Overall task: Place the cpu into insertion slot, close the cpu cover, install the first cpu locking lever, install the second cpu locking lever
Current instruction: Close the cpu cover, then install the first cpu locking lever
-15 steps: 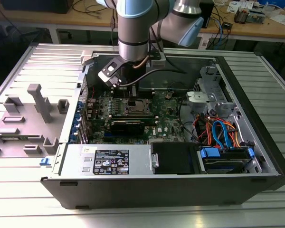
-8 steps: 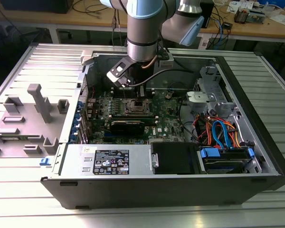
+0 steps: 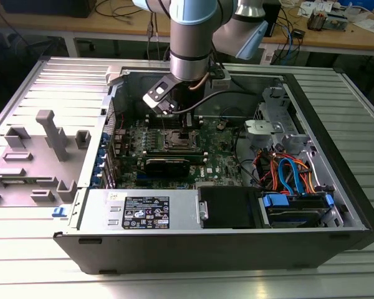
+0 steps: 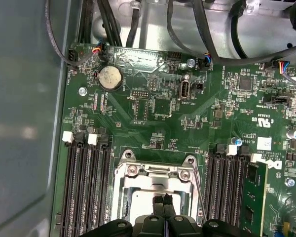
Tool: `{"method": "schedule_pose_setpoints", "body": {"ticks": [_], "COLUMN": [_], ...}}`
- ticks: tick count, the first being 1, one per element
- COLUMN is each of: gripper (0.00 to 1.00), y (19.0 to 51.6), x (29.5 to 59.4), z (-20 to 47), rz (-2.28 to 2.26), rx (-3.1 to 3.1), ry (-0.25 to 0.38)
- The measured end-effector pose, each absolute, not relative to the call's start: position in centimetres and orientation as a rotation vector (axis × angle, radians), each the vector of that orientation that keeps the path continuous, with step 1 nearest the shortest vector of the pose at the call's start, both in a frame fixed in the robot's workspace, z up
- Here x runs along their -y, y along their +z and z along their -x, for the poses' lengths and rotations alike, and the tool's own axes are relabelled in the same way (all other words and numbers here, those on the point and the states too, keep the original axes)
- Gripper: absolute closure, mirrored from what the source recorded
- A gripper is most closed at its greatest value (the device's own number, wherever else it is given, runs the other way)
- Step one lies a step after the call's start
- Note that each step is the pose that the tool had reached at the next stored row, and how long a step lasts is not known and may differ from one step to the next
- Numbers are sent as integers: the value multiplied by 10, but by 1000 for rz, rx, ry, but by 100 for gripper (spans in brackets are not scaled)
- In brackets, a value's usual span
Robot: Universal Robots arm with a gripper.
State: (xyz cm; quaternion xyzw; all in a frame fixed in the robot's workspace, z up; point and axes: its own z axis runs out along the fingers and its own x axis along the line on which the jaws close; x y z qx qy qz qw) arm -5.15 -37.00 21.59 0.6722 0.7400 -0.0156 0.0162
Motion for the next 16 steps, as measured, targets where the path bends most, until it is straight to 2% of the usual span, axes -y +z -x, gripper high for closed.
{"method": "schedule_pose_setpoints", "body": {"ticks": [16], "gripper": [89], "y": [220], "x": [370], "z": [54], "rz": [-2113], "rx": [-2279], "ry": [-47]}}
